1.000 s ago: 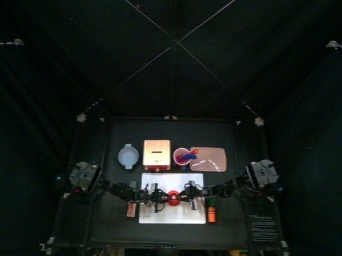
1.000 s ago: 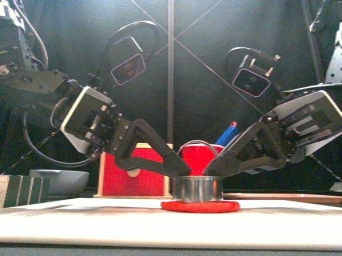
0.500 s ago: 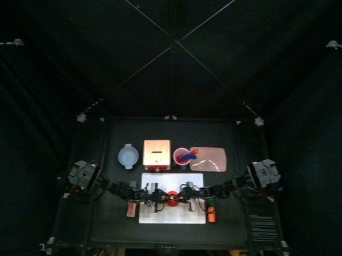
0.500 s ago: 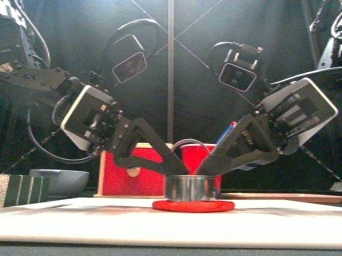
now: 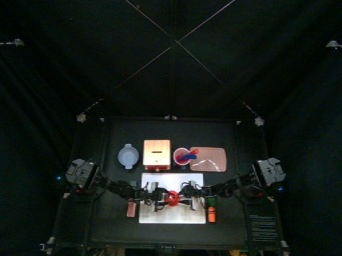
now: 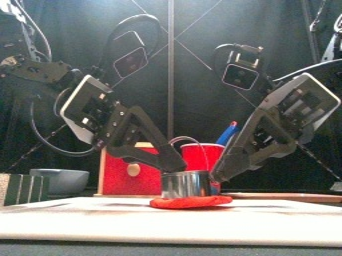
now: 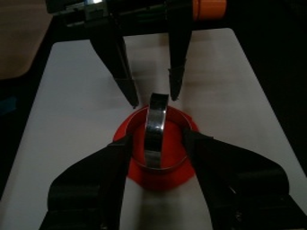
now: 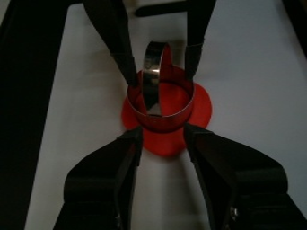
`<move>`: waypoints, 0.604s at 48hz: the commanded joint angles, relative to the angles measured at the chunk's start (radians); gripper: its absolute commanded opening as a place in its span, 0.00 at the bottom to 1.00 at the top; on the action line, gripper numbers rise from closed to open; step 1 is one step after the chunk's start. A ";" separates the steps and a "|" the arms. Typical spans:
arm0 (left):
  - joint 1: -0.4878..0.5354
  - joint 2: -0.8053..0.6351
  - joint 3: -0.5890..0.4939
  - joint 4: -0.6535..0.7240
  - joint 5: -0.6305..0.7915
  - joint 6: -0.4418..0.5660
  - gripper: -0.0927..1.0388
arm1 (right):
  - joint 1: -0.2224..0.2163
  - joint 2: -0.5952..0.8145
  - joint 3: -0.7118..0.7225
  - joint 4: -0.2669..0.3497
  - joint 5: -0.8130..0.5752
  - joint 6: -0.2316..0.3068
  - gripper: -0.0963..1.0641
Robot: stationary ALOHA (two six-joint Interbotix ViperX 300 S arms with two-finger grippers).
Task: Get the cutter from the drawer then cut the dough then place the extra dough in the bowl
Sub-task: Cut the dough
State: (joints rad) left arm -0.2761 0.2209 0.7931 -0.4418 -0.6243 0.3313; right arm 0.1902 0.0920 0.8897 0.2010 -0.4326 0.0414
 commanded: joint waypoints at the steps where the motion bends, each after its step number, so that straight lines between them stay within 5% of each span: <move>1: -0.003 -0.066 0.002 0.020 -0.005 0.008 0.84 | -0.005 -0.049 -0.051 0.009 0.071 -0.003 0.77; 18: -0.005 -0.115 0.109 0.051 -0.080 0.018 0.82 | -0.044 -0.114 -0.155 0.052 0.327 0.000 0.77; 29: 0.005 -0.064 0.149 0.060 -0.210 0.021 0.69 | -0.092 -0.115 -0.264 0.058 0.535 0.002 0.77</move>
State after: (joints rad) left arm -0.2761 0.1473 0.9572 -0.3896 -0.8130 0.3528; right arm 0.1135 -0.0015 0.6811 0.2562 0.0476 0.0430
